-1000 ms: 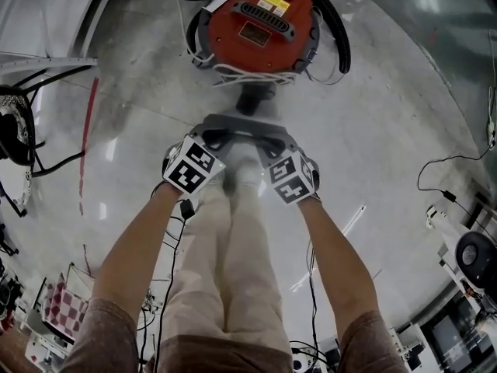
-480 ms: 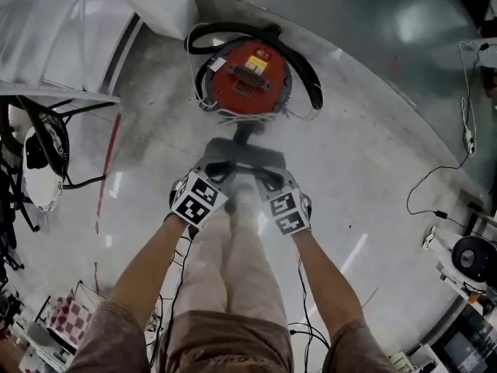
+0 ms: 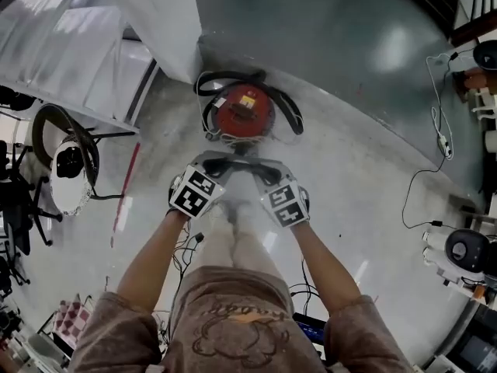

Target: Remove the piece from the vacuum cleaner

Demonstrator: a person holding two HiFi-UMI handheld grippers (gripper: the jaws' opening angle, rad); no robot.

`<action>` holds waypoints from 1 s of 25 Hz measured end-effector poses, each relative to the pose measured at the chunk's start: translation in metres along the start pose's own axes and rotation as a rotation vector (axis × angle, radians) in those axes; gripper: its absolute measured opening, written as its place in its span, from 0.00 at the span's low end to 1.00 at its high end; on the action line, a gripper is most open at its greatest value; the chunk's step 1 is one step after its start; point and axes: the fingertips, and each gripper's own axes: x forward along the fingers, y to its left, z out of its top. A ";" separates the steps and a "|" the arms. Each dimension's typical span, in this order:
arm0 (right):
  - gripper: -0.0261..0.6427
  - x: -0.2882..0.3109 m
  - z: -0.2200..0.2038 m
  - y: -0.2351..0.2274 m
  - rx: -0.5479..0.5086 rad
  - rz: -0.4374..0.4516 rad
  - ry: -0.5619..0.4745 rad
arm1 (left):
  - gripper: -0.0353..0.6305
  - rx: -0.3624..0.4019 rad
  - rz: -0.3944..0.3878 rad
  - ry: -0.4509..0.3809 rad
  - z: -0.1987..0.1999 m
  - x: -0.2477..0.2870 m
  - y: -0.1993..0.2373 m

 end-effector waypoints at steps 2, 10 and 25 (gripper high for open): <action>0.09 -0.020 0.025 0.000 -0.028 -0.005 -0.026 | 0.16 0.031 0.018 -0.022 0.025 -0.025 -0.003; 0.09 -0.082 0.099 0.001 -0.100 -0.016 -0.100 | 0.16 0.077 0.044 -0.085 0.088 -0.098 -0.017; 0.10 -0.132 0.134 0.030 -0.086 0.034 -0.182 | 0.16 0.154 -0.046 -0.194 0.105 -0.154 -0.040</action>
